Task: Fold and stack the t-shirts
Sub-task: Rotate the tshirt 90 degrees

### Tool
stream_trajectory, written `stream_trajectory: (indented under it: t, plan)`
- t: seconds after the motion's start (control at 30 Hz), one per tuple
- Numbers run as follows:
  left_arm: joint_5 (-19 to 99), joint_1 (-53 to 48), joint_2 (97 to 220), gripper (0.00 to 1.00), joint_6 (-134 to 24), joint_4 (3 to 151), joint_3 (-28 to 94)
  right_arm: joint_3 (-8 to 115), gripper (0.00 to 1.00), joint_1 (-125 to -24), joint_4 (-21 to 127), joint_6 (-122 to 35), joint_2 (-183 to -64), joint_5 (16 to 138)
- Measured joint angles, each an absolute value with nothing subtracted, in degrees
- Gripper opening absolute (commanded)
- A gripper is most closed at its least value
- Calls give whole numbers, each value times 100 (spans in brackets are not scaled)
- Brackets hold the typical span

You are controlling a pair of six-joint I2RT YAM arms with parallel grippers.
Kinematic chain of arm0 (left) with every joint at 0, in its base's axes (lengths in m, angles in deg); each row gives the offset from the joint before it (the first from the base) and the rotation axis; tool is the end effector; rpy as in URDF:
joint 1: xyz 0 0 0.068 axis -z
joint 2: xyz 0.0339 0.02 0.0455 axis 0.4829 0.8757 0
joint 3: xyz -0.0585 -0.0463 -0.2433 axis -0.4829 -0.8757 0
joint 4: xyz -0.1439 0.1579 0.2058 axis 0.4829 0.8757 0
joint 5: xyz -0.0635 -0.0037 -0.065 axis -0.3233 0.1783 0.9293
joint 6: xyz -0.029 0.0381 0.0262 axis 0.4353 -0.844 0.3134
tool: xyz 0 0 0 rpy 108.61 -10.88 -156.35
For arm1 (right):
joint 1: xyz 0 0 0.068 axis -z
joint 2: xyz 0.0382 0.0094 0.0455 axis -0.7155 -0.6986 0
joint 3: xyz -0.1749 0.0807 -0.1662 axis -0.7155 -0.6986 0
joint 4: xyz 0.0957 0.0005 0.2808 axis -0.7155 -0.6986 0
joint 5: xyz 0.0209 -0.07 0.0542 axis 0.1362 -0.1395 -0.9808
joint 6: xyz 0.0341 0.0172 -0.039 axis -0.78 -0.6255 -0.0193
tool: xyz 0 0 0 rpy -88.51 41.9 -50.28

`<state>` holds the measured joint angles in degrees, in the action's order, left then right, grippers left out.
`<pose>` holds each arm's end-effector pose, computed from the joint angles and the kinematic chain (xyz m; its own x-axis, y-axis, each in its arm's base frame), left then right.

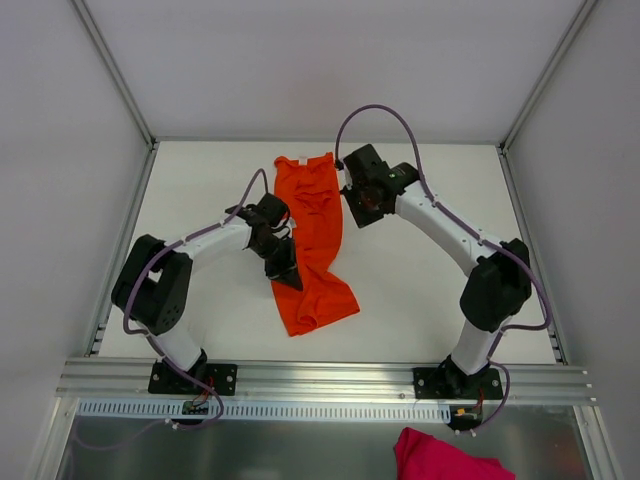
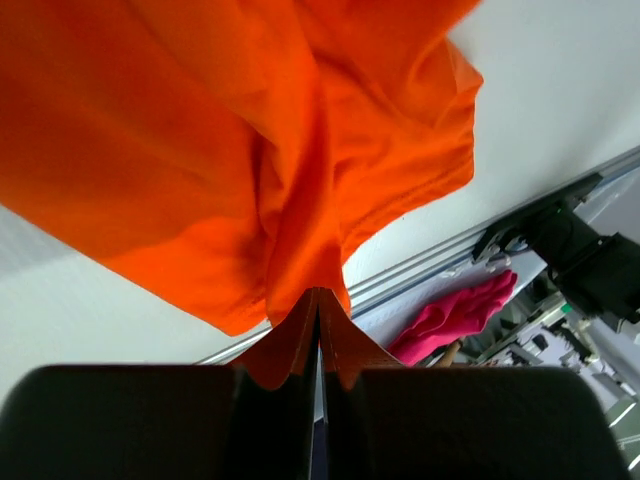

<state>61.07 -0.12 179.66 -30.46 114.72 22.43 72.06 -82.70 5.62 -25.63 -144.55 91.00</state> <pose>0.2977 -0.1837 0.1457 -0.9992 -0.0402 -0.0014 -0.0323 0.8216 -0.5692 0.3382 0.2496 0.2833 -0.5398 -0.6501 -0.5348 -0.6636 0.7195 -0.2048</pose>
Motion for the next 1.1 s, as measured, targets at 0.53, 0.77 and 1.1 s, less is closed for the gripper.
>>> stream_trajectory:
  t: [0.53, 0.77, 1.1]
  plan:
    - [5939, 1039, 18919, 0, -3127, 12220, 2400, 8012, 1, -8008, 339, -2675, -13457, 9122]
    - [5670, 1374, 19596, 0, -3514, 12792, 2997, 9070, 1, -7785, 396, -2566, -12525, 9406]
    - [5578, 1994, 19611, 0, -3909, 13249, 2778, 8775, 1, -7627, 417, -2502, -12156, 9559]
